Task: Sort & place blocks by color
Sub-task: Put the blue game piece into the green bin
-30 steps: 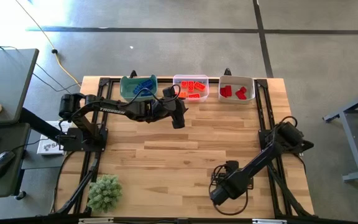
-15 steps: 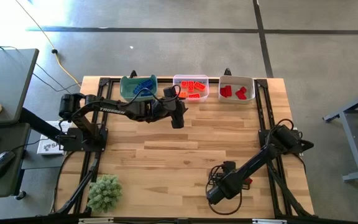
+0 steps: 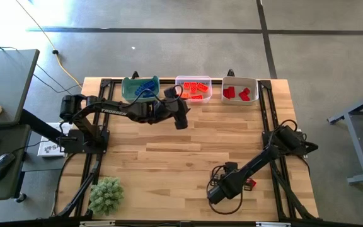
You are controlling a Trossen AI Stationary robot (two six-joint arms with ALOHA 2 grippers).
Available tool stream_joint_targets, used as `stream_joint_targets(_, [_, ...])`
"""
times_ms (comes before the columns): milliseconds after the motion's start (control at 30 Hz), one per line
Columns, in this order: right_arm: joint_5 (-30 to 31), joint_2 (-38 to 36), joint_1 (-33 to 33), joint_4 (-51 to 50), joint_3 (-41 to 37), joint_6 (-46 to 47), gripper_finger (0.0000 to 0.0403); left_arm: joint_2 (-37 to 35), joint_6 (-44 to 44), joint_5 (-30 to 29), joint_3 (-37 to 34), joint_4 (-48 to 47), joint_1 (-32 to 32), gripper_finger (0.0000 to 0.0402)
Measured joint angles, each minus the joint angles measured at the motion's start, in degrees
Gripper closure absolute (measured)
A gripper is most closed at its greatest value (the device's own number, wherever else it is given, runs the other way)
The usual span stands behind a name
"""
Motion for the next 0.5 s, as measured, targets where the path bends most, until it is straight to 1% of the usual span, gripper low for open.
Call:
stream_joint_targets(167, [-0.42,-0.04,-0.2,0.8,-0.06,-0.17,0.0286,0.0,-2.62,0.28,0.0,-0.62,1.41,0.0192])
stream_joint_targets(233, [-0.01,-0.29,-0.25,1.28,-0.17,-0.93,0.0286,0.0,-3.57,1.57,0.0,-1.26,2.13,0.0192])
stream_joint_targets(333, [1.98,-1.23,-0.68,3.03,-0.3,-1.21,0.0286,0.0,-6.1,5.31,0.0,-2.22,3.4,0.0192])
stream_joint_targets(500, [8.67,-3.83,-2.36,3.65,-0.3,-2.15,0.0286,0.0,-11.68,14.3,1.2,-4.87,6.01,0.0192])
